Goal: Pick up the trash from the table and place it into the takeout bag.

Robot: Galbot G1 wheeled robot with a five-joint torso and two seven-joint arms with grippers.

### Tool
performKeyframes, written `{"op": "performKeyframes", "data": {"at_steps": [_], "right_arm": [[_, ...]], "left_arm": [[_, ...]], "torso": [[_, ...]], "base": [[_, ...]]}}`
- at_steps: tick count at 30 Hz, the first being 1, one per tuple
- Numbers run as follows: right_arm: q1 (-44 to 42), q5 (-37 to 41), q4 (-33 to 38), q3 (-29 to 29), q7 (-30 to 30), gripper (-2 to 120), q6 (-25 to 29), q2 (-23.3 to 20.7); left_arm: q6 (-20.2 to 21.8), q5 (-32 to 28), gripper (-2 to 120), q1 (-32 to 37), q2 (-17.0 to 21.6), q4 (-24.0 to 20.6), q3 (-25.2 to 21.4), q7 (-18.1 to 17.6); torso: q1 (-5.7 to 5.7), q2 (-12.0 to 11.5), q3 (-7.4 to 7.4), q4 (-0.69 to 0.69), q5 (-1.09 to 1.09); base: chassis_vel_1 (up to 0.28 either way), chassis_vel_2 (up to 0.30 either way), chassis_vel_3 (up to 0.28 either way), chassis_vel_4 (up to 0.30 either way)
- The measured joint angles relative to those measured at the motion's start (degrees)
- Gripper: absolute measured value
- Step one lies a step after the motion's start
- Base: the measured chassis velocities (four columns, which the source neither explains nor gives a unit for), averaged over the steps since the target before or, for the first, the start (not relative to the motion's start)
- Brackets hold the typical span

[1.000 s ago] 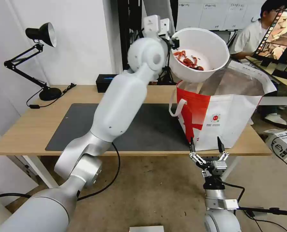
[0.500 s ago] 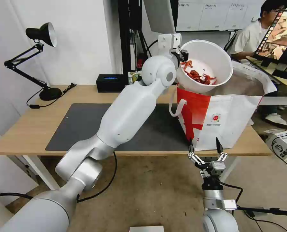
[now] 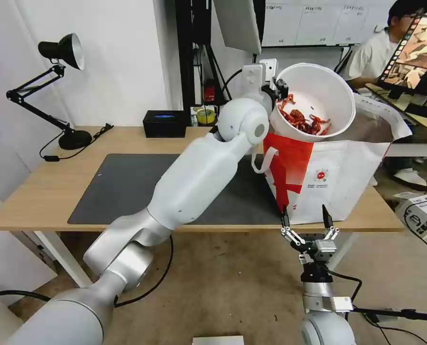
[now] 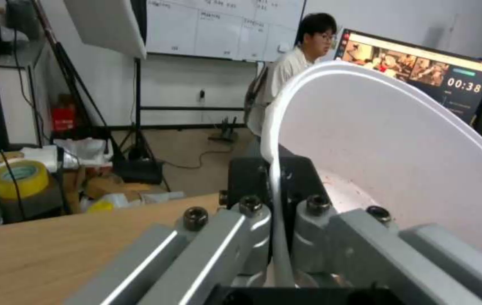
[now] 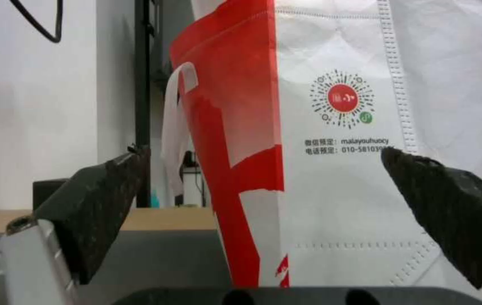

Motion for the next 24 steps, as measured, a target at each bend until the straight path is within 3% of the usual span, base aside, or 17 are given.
{"op": "performKeyframes", "data": {"at_steps": [24], "right_arm": [[0.26,1.09,-0.45,0.04,0.02,100,0.09,0.21]], "left_arm": [[-0.83,0.63,0,1.65,0.05,0.12,1.0,0.34]], "torso": [[0.0,0.0,0.0,0.0,0.0]], "base": [[0.0,0.0,0.0,0.0]]}}
